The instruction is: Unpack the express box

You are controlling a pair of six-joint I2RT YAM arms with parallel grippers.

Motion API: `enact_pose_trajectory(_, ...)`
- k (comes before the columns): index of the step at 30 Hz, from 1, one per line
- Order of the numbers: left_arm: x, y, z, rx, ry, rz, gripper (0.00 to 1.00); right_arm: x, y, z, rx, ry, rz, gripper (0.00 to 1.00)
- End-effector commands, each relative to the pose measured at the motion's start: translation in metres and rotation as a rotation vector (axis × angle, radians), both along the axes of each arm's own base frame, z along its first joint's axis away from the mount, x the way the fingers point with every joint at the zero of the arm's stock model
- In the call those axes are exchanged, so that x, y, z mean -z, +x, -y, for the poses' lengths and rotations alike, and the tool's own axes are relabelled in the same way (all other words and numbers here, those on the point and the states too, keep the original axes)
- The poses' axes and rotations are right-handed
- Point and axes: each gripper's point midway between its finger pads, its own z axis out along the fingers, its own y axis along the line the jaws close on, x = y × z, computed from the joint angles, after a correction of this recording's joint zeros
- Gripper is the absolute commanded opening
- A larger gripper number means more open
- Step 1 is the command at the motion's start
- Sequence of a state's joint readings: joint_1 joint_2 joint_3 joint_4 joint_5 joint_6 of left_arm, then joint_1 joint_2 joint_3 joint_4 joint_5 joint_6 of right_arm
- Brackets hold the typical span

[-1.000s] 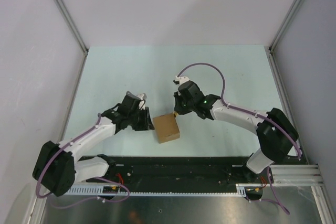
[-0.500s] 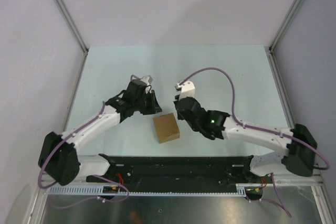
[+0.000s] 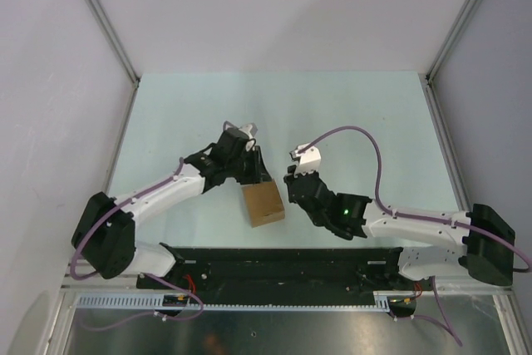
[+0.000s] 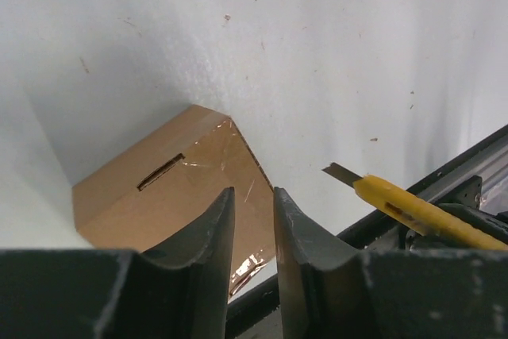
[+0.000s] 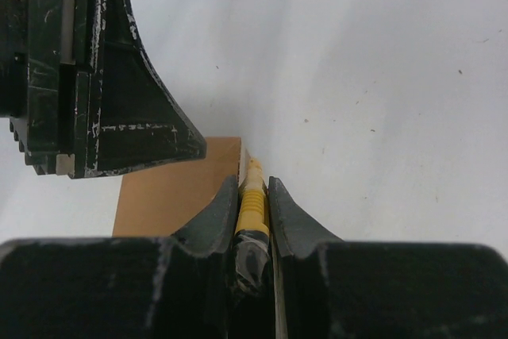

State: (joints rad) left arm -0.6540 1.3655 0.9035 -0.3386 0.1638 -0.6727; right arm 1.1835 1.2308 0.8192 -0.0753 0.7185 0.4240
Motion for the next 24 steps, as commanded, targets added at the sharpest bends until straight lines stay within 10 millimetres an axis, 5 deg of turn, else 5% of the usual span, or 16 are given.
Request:
enact_pose_trajectory(1, 0.004, 0.006, 0.014, 0.027, -0.015, 0.016, 0.3, -0.027, 0.007, -0.008, 0.031, 0.16, 0.081, 0.0)
enact_pose_trajectory(24, 0.073, -0.022, -0.009, 0.036, 0.162, -0.056, 0.25, 0.013, 0.011, -0.025, 0.017, 0.142, 0.081, 0.0)
